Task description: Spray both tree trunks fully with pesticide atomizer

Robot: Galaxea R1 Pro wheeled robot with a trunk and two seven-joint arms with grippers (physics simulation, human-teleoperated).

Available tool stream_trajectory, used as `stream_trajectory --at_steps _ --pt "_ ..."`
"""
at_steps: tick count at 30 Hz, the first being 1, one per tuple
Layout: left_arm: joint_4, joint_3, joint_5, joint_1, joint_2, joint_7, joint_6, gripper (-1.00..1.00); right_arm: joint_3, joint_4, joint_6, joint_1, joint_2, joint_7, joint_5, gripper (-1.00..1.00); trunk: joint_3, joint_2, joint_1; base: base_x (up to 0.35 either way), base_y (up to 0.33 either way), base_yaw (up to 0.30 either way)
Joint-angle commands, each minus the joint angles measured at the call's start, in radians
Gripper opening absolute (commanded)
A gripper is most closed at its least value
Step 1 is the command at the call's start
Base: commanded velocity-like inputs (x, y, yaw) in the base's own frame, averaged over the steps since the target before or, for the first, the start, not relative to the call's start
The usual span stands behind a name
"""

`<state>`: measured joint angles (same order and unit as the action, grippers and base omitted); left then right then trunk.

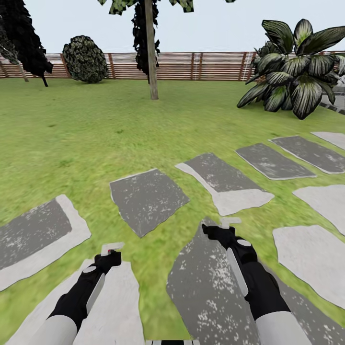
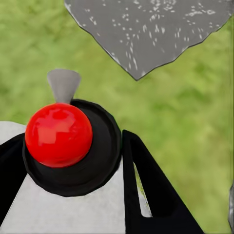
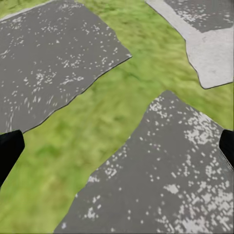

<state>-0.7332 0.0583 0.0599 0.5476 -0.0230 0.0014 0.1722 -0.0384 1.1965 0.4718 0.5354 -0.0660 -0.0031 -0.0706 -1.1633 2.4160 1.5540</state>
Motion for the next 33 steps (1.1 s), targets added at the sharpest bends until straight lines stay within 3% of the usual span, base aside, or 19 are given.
stream_trajectory --at_steps 1,33 --pt "0.0 0.0 0.0 0.0 0.0 0.0 0.0 -1.0 0.0 0.0 0.0 0.0 0.0 0.0 0.0 1.0 0.0 0.0 0.0 0.337 0.0 0.0" --pt "0.0 -0.001 0.001 0.0 0.003 0.0 0.0 -1.0 0.0 0.002 0.001 0.0 0.0 -0.001 -0.002 1.0 0.0 0.0 0.0 0.337 0.0 0.0"
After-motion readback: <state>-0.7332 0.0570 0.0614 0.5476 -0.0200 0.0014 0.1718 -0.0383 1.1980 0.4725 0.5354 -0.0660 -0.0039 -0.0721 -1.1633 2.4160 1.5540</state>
